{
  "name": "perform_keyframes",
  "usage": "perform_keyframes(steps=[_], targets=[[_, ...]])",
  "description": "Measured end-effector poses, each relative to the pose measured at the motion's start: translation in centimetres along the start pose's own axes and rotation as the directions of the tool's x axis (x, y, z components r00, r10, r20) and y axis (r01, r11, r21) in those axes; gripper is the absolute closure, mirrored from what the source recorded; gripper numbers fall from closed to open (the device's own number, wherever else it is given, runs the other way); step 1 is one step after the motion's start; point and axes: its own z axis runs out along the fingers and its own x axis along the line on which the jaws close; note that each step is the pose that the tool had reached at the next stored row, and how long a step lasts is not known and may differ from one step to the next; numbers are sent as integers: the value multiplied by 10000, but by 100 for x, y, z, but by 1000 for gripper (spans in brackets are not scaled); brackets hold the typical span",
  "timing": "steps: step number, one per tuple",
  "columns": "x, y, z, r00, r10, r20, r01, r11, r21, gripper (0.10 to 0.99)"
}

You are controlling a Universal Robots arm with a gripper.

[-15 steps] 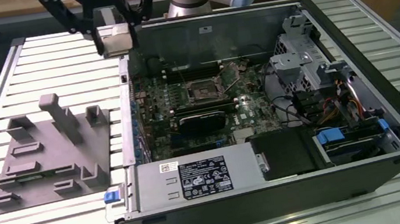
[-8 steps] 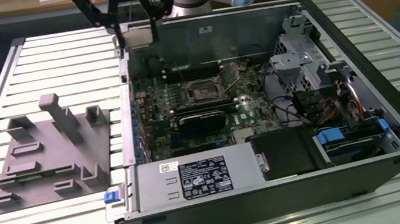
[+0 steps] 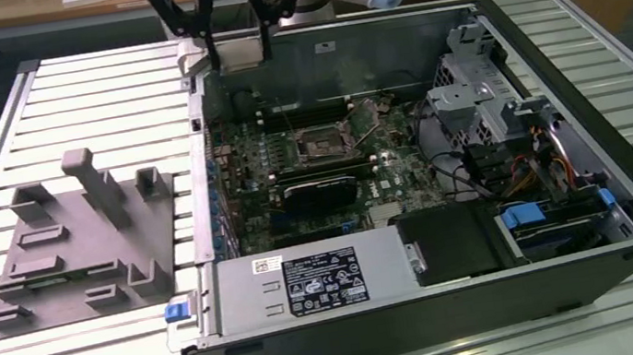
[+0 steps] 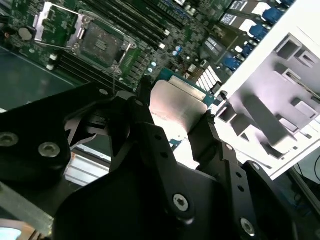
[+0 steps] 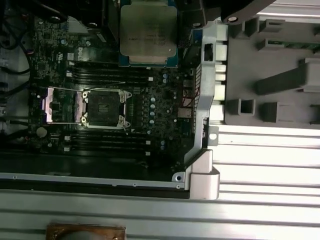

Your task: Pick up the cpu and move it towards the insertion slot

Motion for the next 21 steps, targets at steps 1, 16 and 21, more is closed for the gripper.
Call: perform_keyframes(steps=[1,16,21], targets=[[-26,6,1,10000,-1,-1,1,10000,0,541],[-395,91,26,10000,-1,-1,1,10000,-1,541],[-459,158,37,10000,-1,0,1,10000,-4,541]])
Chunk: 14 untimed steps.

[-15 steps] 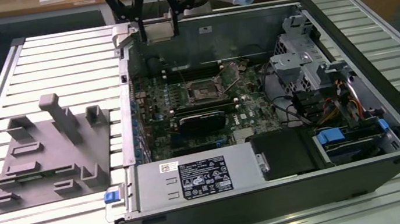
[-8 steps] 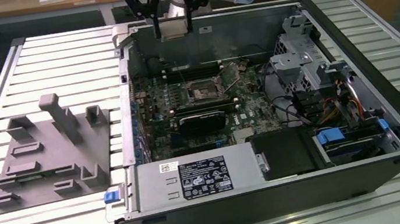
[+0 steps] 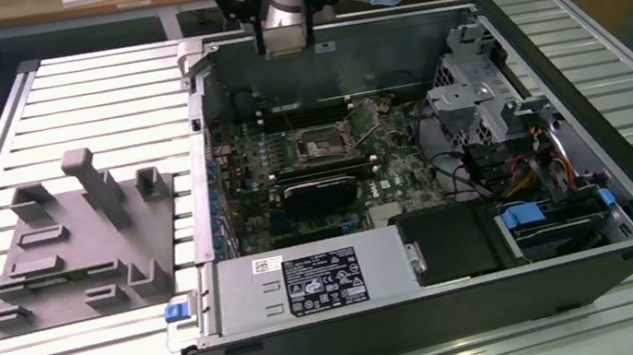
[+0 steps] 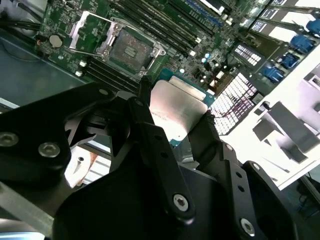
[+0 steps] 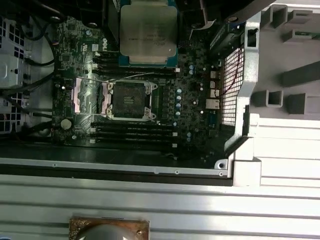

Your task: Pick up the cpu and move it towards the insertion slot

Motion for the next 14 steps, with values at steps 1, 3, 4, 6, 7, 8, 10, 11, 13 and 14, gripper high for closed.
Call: perform_keyframes(steps=[1,3,4,6,7,8,10,11,13,14], targets=[[-11,13,2,10000,0,-1,0,10000,0,541],[-32,40,6,10000,1,0,-1,10000,0,541],[-44,52,7,10000,-1,0,1,10000,0,541],[-74,70,10,10000,0,0,0,10000,0,541],[-91,77,11,10000,0,2,0,10000,0,541],[-105,81,11,10000,0,1,0,10000,1,541],[-129,86,11,10000,0,4,0,10000,1,541],[-138,86,11,10000,0,5,0,10000,2,541],[-163,86,11,10000,1,9,-1,10000,1,541],[-181,85,12,10000,3,11,-3,10000,0,541]])
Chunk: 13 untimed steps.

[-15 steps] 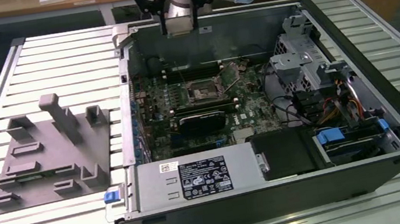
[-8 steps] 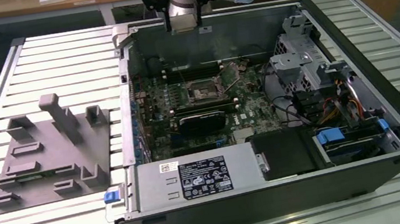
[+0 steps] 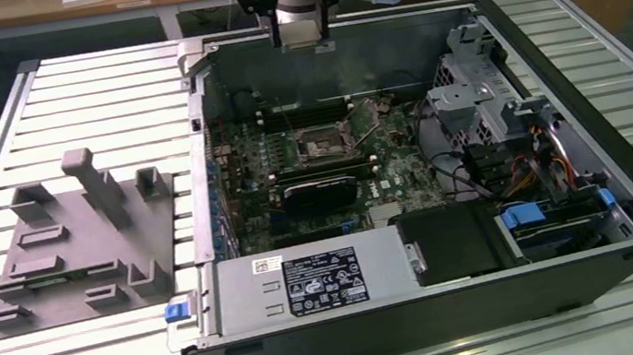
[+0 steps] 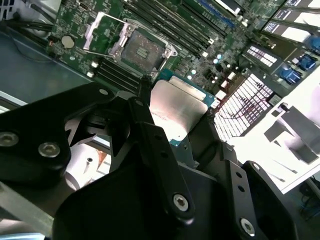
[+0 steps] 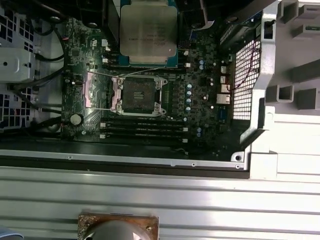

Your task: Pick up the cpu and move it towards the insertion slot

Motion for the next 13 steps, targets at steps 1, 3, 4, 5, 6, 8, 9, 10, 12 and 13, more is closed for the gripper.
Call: perform_keyframes(steps=[1,3,4,5,6,8,9,10,12,13], targets=[[-16,-1,0,10000,1,2,-1,10000,0,541],[-51,-2,0,10000,4,5,-4,10000,1,541],[-67,-2,-1,10000,5,6,-5,10000,1,541],[-83,-3,-1,10000,7,9,-7,10000,1,541],[-99,-3,-1,10000,8,11,-8,10000,1,541],[-129,-4,0,10000,12,16,-12,10000,1,541],[-143,-4,-1,10000,13,18,-13,10000,1,541],[-157,-5,-1,10000,15,21,-15,10000,1,541],[-181,-5,-1,10000,17,27,-17,10000,1,541],[-192,-6,-1,10000,18,30,-18,10000,2,541]])
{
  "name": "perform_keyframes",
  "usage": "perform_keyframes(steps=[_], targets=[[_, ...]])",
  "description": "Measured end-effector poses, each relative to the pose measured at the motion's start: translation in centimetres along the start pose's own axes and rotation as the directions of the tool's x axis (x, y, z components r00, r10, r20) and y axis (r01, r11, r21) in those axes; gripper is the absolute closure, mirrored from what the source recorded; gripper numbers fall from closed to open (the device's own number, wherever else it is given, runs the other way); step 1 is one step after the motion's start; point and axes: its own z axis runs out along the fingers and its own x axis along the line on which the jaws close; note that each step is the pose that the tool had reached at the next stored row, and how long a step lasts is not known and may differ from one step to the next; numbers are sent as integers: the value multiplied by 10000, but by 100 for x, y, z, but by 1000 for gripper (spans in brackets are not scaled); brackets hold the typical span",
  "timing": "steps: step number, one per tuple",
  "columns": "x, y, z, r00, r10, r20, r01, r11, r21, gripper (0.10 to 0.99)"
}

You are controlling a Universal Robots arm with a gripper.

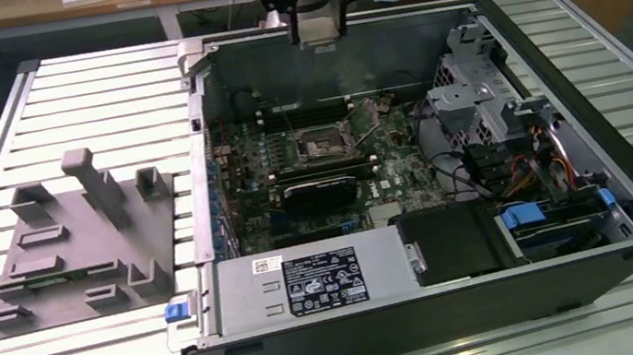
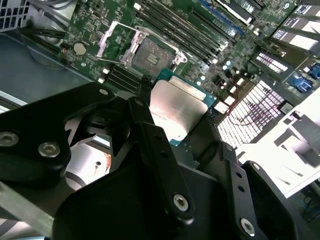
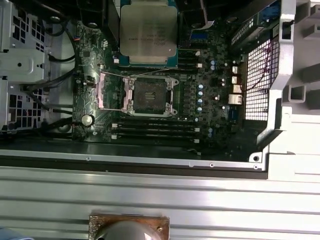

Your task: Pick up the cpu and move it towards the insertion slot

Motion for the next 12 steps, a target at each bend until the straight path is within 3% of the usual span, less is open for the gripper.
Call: perform_keyframes(steps=[5,12], targets=[[-51,-1,0,10000,6,16,-6,10000,0,541],[-56,-1,0,10000,8,17,-8,10000,0,541]])
